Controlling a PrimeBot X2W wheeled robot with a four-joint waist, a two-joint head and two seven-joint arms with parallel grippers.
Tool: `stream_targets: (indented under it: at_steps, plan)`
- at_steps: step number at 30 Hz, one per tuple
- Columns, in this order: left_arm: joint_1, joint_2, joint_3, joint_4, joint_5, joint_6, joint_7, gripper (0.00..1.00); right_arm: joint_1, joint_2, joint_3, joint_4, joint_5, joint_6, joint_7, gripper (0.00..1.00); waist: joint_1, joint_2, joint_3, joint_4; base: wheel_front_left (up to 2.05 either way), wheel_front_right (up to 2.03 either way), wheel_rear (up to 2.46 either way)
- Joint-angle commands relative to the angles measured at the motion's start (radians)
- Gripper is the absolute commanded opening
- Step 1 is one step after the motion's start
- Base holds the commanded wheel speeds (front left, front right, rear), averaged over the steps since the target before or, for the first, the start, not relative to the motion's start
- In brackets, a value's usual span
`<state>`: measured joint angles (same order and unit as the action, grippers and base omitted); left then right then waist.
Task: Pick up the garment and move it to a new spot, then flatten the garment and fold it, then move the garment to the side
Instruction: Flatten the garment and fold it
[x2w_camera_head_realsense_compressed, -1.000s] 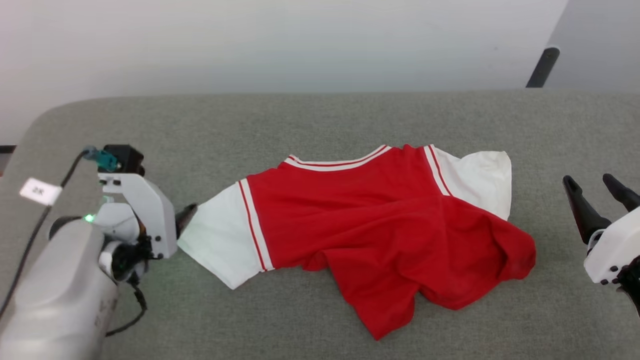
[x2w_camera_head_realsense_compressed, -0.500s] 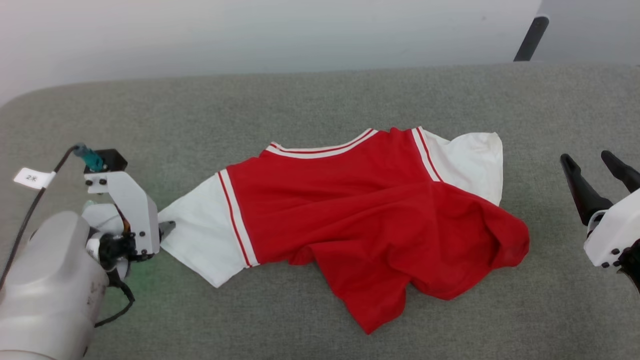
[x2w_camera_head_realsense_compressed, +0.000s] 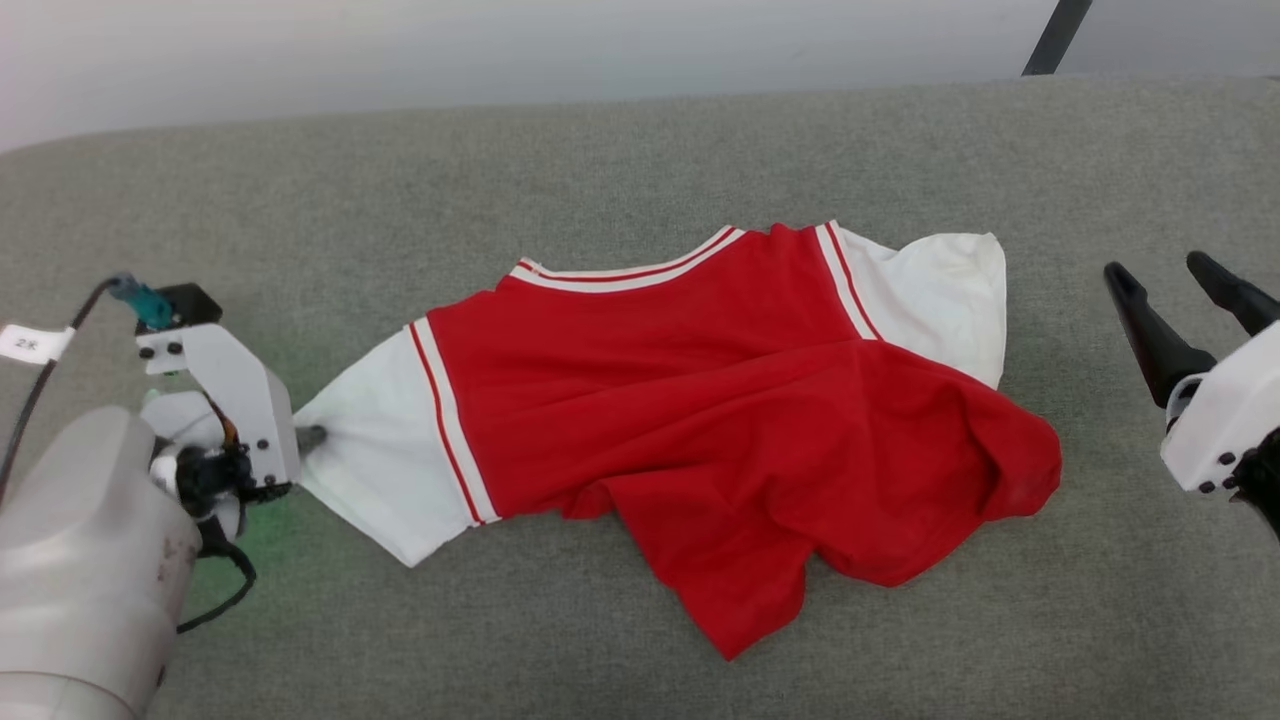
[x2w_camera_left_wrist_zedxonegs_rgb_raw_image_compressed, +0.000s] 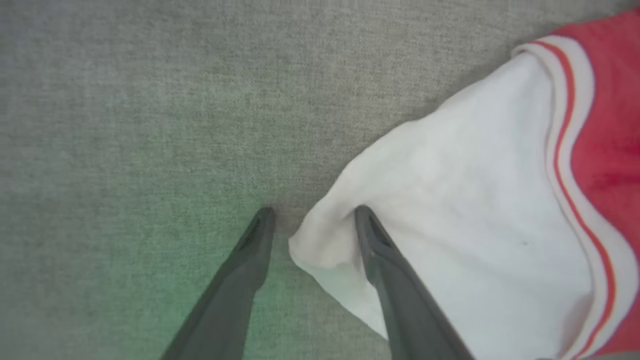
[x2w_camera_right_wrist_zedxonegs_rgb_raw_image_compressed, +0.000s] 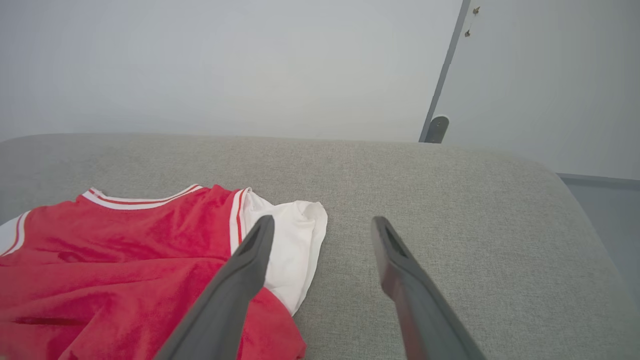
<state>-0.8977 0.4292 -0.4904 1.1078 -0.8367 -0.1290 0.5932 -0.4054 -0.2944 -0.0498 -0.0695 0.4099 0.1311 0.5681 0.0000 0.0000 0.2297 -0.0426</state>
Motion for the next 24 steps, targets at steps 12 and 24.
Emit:
stream_targets:
  at_steps: [12, 24]
  plan:
    - [-0.014, -0.064, -0.058, -0.028, -0.049, -0.003, 0.012, 0.0, -0.162, -0.076, 0.047, 0.162, 0.079, -0.001, 0.228, 1.0, 0.0, 0.0, 0.043, 0.049, 0.0, 0.0, 0.0]
    - [-0.079, -0.097, -0.123, -0.077, -0.086, -0.003, -0.011, 0.0, -0.383, -0.126, 0.077, 0.5, 0.109, -0.001, 0.282, 1.0, 0.0, 0.0, 0.127, 0.138, 0.0, 0.0, 0.0]
